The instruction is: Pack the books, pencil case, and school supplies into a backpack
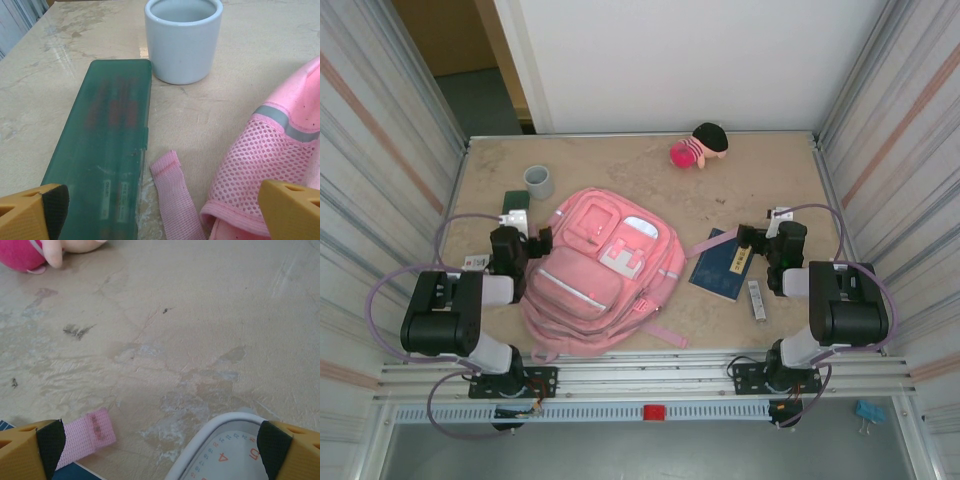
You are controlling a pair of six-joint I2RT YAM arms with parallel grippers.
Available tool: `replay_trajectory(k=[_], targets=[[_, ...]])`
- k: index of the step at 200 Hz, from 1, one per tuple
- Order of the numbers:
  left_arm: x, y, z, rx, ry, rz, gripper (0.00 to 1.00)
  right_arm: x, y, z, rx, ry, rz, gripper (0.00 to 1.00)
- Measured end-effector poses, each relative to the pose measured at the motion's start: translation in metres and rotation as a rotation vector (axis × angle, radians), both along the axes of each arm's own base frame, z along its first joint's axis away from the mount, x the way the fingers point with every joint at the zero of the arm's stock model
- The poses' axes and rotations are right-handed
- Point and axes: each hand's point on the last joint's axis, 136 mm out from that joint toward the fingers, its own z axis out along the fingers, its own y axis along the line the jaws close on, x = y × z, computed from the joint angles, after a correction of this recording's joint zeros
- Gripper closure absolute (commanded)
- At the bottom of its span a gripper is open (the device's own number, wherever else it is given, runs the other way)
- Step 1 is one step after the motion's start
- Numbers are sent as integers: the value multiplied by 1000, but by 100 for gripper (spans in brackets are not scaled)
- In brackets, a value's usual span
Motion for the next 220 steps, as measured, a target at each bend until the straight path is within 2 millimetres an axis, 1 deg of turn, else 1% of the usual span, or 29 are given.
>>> replay_trajectory(k=[34,50,70,81,91,101,108,109,114,116,125,130,132,135,138,144,152,157,162,168,174,181,186,187,193,194,196,207,220], targets=[[1,0,2,0,-6,0,1,2,2,3,7,-12,8,1],[2,0,3,3,-11,3,5,3,2,4,8,-17,9,1],[1,-2,5,18,-4,2,9,4,-5,7,28,7,-13,1],[-1,-6,11,35,8,-11,10,5,-12,18,40,13,-35,1],[-1,-12,25,40,1,-25,12,9,-18,38,50,-3,-52,1],[0,-18,50,35,-24,-40,14,13,-21,64,60,-18,-64,1],[1,-21,71,23,-47,-48,15,18,-22,89,65,-39,-61,1],[1,-21,77,22,-54,-49,15,19,-22,96,67,-46,-59,1],[2,-22,93,9,-70,-53,16,21,-21,110,69,-56,-54,1],[2,-23,98,5,-74,-56,16,22,-20,121,72,-60,-52,1],[4,-28,132,-25,-108,-72,19,26,-18,155,84,-81,-46,1],[4,-31,152,-47,-125,-83,20,28,-15,176,94,-92,-41,1],[3,-32,157,-55,-126,-87,21,28,-15,181,97,-92,-40,1],[3,-34,166,-71,-131,-94,22,29,-13,195,106,-96,-39,1],[2,-36,178,-88,-138,-105,23,29,-11,206,113,-100,-37,1],[0,-41,195,-117,-140,-123,25,28,-6,223,125,-100,-31,1],[-4,-47,212,-166,-131,-145,26,24,4,242,147,-91,-20,1],[-7,-51,217,-190,-113,-161,27,20,13,252,164,-80,-8,1],[-10,-56,220,-222,-91,-175,29,15,24,256,181,-62,7,1],[-15,-61,218,-258,-52,-187,30,10,38,258,200,-38,31,1],[-20,-66,212,-290,-9,-196,32,2,57,255,228,-3,62,1],[-28,-72,199,-333,59,-205,34,-11,82,246,262,53,107,1],[-34,-76,186,-365,120,-207,34,-20,100,237,283,97,143,0],[-35,-77,184,-370,128,-208,34,-23,106,234,293,111,151,0],[-43,-83,168,-404,191,-210,34,-34,125,222,321,162,183,3],[-45,-83,164,-408,206,-210,34,-38,132,218,332,177,196,3],[-48,-85,158,-417,231,-209,34,-41,137,214,336,192,206,4],[-67,-94,124,-469,354,-202,34,-69,176,179,393,319,263,12],[-92,-105,83,-518,499,-186,35,-100,206,137,434,460,291,15]])
